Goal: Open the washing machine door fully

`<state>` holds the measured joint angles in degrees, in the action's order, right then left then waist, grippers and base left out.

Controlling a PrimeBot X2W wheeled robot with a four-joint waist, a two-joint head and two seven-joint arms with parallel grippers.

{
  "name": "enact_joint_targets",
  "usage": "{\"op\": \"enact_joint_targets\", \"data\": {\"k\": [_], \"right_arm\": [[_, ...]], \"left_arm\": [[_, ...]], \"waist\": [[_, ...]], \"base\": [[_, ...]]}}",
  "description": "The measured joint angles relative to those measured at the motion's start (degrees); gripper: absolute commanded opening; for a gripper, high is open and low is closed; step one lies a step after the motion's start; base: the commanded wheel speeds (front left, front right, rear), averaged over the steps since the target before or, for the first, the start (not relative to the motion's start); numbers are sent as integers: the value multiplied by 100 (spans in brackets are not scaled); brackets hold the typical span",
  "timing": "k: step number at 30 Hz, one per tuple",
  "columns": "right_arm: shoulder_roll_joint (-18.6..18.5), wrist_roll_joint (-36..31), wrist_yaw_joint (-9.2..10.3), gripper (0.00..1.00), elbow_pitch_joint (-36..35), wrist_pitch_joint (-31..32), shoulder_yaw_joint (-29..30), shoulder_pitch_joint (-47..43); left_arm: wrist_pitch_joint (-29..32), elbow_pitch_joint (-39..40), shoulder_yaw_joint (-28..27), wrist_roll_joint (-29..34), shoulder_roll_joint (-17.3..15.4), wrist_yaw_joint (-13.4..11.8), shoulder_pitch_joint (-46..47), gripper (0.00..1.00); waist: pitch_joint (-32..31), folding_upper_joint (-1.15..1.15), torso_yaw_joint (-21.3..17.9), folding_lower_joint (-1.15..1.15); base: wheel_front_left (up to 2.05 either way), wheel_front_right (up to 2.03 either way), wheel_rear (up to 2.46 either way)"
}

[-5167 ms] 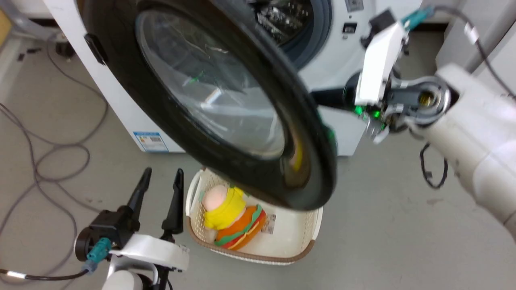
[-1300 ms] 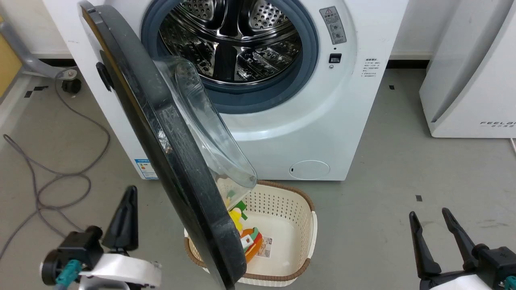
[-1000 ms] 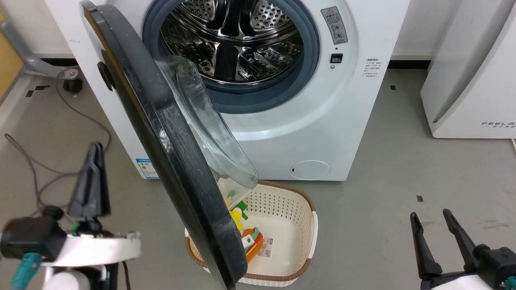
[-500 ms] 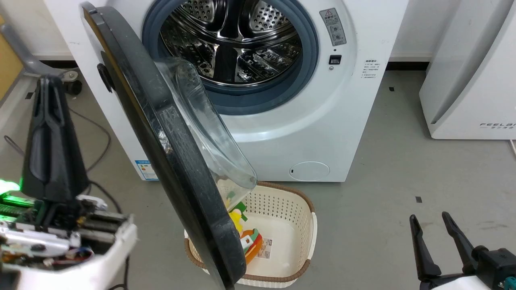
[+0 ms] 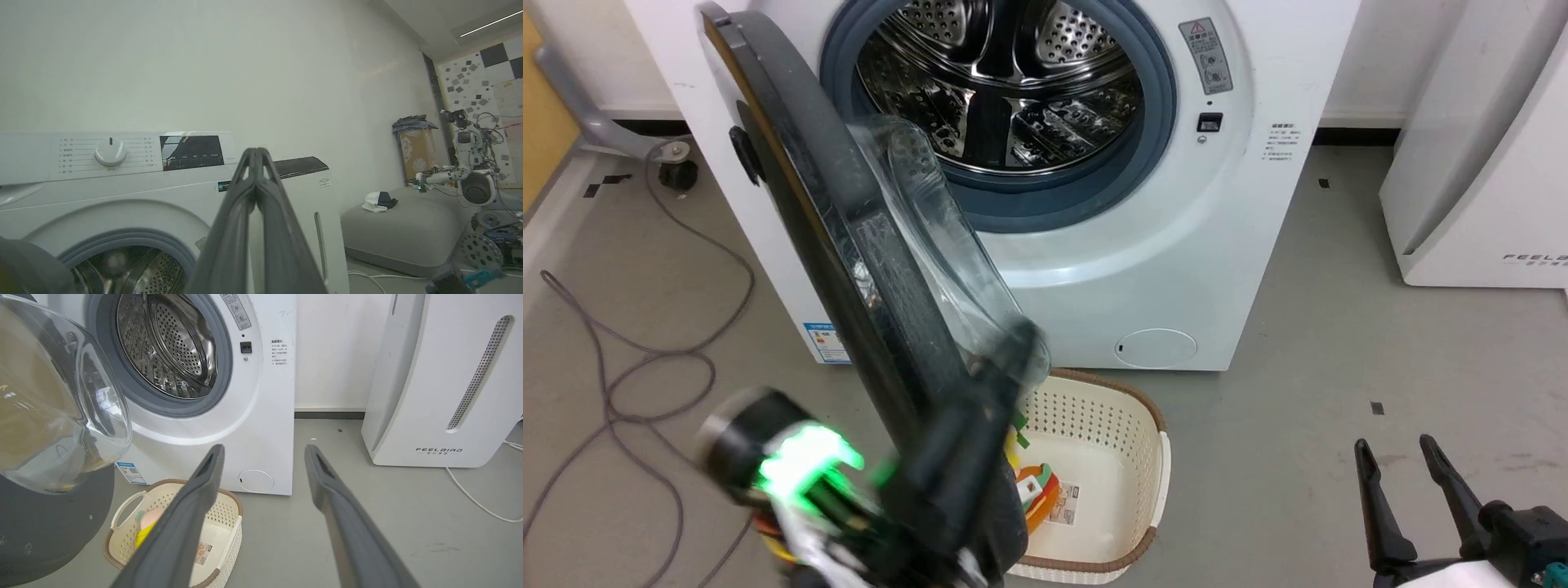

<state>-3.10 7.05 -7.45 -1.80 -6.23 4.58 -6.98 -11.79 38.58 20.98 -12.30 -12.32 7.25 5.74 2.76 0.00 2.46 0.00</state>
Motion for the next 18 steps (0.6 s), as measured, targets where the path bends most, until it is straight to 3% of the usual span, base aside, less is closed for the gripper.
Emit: {"op": "enact_joint_targets", "data": {"k": [8,18], "right_arm": [[0,1,0,100,71,4,5,-1],[0,1,0,100,103,18,-24,-2]], "left_arm": [[593,-357,1135,-427,-319,0,-444,0],[1493,-1181,1404,-614,-499,-127,-921,0]], "waist": [[-34,0,82,0],[-63,0,111,0]], "base": [[0,0,0],[0,0,0]]}}
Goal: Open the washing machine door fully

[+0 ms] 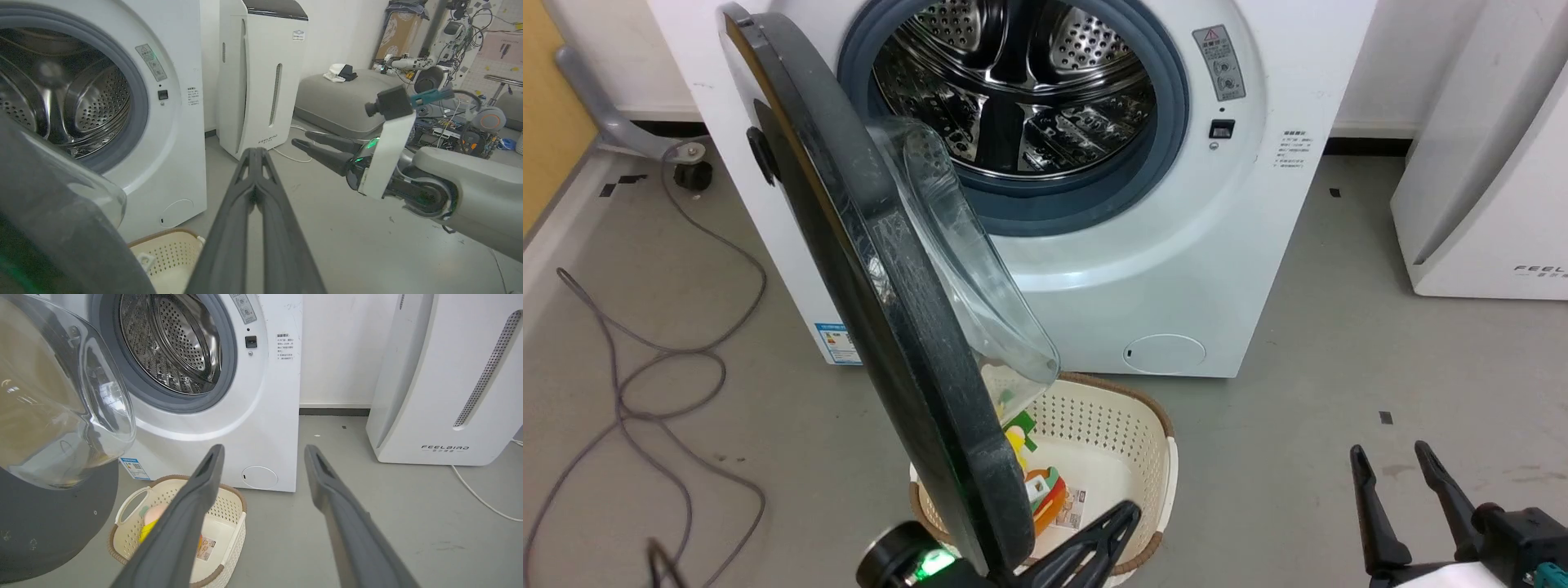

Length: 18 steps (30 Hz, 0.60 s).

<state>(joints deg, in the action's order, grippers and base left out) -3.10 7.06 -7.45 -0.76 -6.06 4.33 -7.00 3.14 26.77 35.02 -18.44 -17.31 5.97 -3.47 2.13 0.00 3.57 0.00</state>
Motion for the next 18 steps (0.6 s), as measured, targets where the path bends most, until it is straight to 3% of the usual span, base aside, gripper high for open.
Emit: {"op": "enact_joint_targets", "data": {"k": [10,18], "right_arm": [[0,8,0,100,48,43,-65,1],[0,58,0,100,107,43,-76,1]], "left_arm": [[-224,-1359,-14,129,259,-200,244,0],[-522,-1945,-276,171,432,-433,608,0]], "waist": [[31,0,-59,0],[44,0,-96,0]], "base": [[0,0,0],[0,0,0]]}}
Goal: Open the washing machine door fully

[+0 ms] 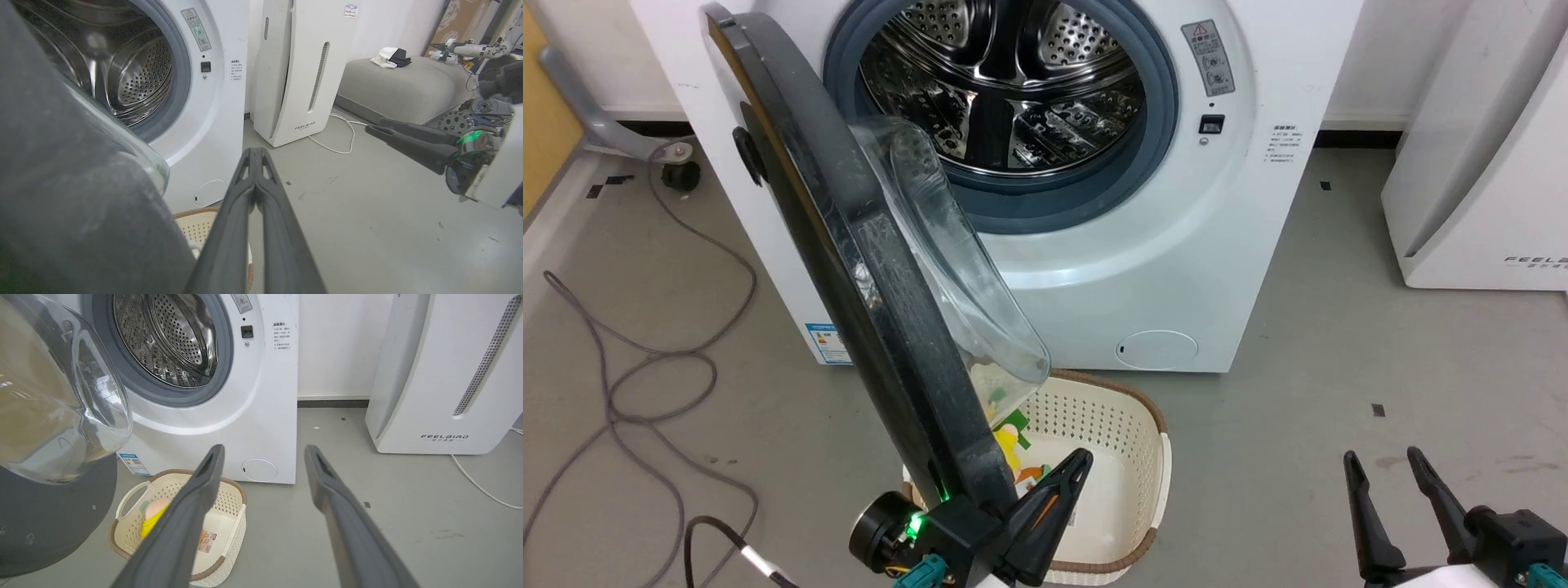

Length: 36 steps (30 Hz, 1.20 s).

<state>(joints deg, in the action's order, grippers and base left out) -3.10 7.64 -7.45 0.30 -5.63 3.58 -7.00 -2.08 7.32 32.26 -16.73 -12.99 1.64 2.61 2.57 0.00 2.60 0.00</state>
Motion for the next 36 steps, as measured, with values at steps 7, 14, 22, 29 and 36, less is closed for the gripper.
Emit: {"op": "enact_joint_targets", "data": {"k": [7,14,22,29,36], "right_arm": [[0,53,0,100,77,-2,-9,-1],[0,97,0,100,143,-1,-16,-1],[0,111,0,100,240,2,-8,-2],[1,138,0,100,287,5,7,-12],[1,151,0,100,321,5,24,-16]], "left_arm": [[-52,-78,-11,-9,9,-49,-2,0],[-51,71,-100,-77,-32,-232,-180,0],[-23,366,-291,-168,-137,-483,-514,0],[30,683,-448,-222,-247,-733,-814,0],[99,959,-577,-271,-308,-953,-1067,0]], "waist": [[-14,0,17,0],[-44,0,55,0],[-107,0,188,0],[-158,0,411,0],[-173,0,703,0]], "base": [[0,0,0],[0,0,0],[0,0,0],[0,0,0],[0,0,0]]}}
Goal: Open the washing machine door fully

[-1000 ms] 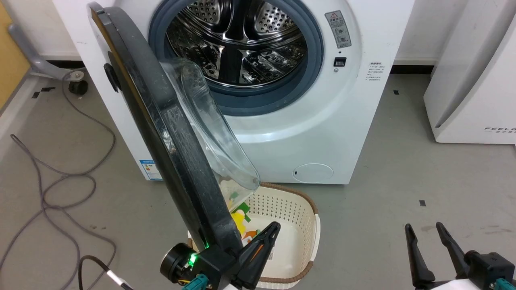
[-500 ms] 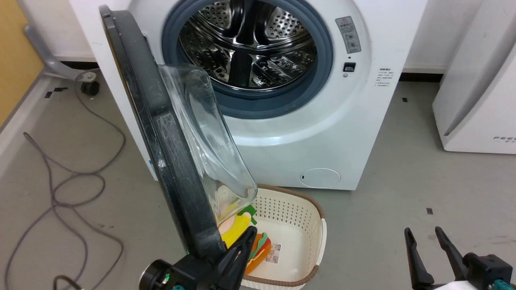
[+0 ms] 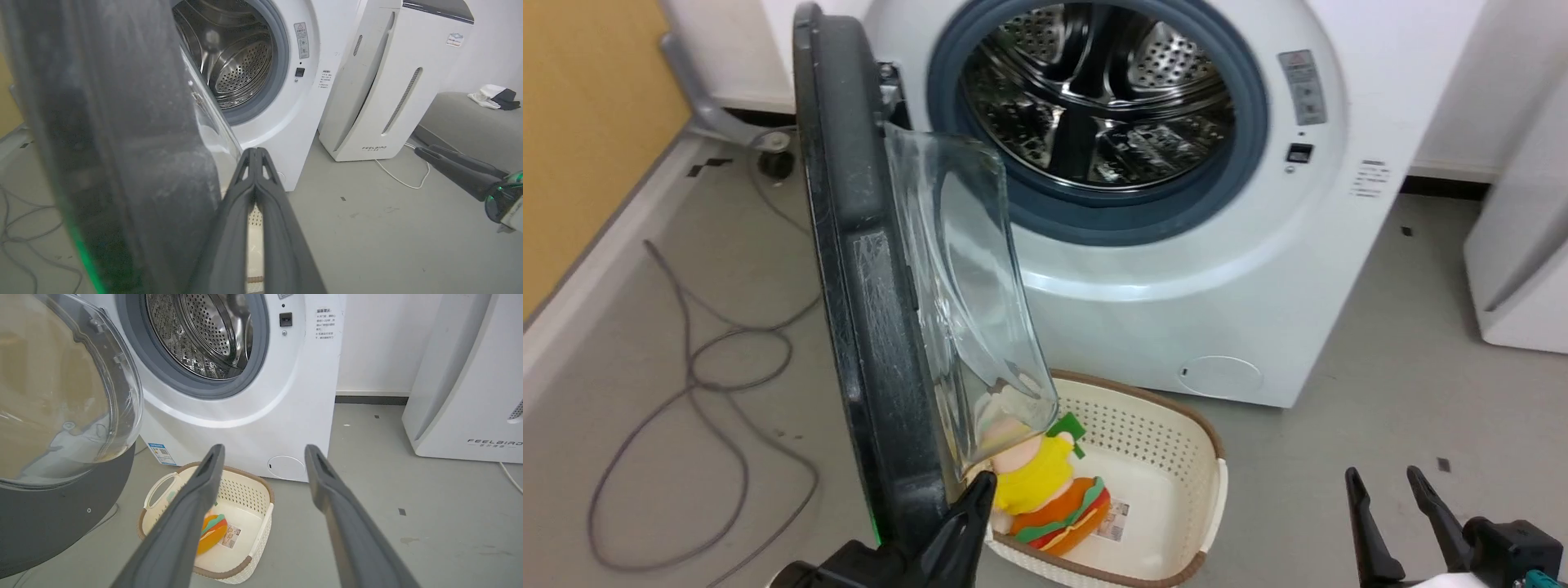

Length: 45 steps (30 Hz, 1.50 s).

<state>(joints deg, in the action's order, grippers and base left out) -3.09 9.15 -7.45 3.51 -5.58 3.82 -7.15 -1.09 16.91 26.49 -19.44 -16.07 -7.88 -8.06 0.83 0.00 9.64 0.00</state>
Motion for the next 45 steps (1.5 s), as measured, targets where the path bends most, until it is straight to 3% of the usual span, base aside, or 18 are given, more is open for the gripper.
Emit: {"op": "enact_joint_targets", "data": {"k": [18,27,38,45], "right_arm": [[2,-12,0,100,85,96,62,9],[2,-51,0,100,67,175,74,15],[2,-51,0,100,41,242,59,16],[2,-51,0,100,25,266,63,17]], "left_arm": [[-99,237,-538,-42,-174,-432,-181,0],[-243,51,-1012,-159,-318,-631,-258,0],[-688,-975,-1920,-560,-713,-542,131,0],[-966,-2015,-2374,-912,-976,-212,716,0]], "waist": [[119,0,970,0],[151,0,1186,1],[156,0,1057,1],[204,0,901,0]], "base": [[0,0,0],[0,0,0],[0,0,0],[0,0,0]]}}
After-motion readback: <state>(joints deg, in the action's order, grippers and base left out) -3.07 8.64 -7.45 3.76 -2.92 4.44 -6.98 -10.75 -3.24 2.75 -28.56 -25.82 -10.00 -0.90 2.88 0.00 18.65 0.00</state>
